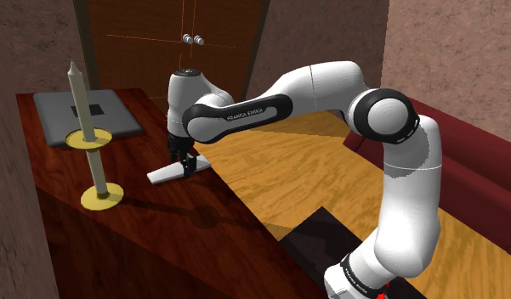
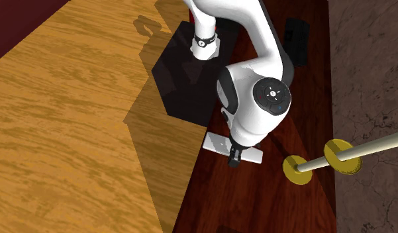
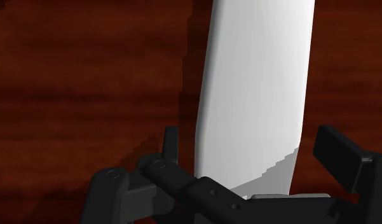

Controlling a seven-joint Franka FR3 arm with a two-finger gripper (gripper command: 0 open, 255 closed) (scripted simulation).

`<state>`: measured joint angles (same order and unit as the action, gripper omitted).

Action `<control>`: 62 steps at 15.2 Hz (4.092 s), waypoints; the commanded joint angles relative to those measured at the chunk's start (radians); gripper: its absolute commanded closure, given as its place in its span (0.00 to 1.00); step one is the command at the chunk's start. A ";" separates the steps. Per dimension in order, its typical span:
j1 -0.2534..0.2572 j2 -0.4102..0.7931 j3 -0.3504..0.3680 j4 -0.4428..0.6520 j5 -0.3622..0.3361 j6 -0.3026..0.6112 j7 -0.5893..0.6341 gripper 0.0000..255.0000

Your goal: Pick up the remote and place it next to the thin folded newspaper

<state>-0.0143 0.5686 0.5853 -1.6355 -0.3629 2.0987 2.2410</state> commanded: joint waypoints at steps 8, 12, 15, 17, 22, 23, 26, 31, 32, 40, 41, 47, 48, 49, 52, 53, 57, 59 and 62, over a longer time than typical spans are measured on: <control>0.001 0.003 -0.001 0.000 -0.002 0.004 0.001 1.00; 0.001 0.003 -0.001 0.000 -0.002 0.004 0.001 1.00; 0.001 0.003 -0.001 0.000 -0.002 0.004 0.001 1.00; 0.000 -0.003 0.002 0.004 0.002 -0.006 -0.001 1.00; -0.006 -0.032 0.014 0.030 0.022 -0.057 -0.014 1.00; -0.007 -0.037 0.017 0.036 0.026 -0.068 -0.017 1.00; -0.009 -0.052 0.023 0.055 0.037 -0.099 -0.024 1.00; -0.011 -0.074 0.032 0.093 0.053 -0.155 -0.034 1.00; -0.011 -0.077 0.034 0.101 0.055 -0.166 -0.036 1.00; -0.015 -0.192 0.077 -0.014 0.107 -0.155 0.010 1.00; -0.014 -0.216 0.087 -0.047 0.118 -0.144 0.023 1.00; 0.004 -0.345 0.145 -0.209 0.187 -0.090 0.100 1.00; 0.010 -0.364 0.155 -0.232 0.199 -0.083 0.113 1.00; 0.015 -0.383 0.165 -0.252 0.211 -0.077 0.126 1.00; 0.036 -0.434 0.194 -0.307 0.246 -0.062 0.167 1.00; 0.044 -0.450 0.204 -0.323 0.257 -0.058 0.181 1.00; 0.082 -0.504 0.244 -0.374 0.297 -0.046 0.243 1.00; 0.102 -0.525 0.265 -0.393 0.314 -0.043 0.278 1.00; 0.135 -0.548 0.298 -0.412 0.333 -0.040 0.335 1.00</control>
<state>0.1111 0.0239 0.8737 -2.0375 -0.0324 2.0514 2.5559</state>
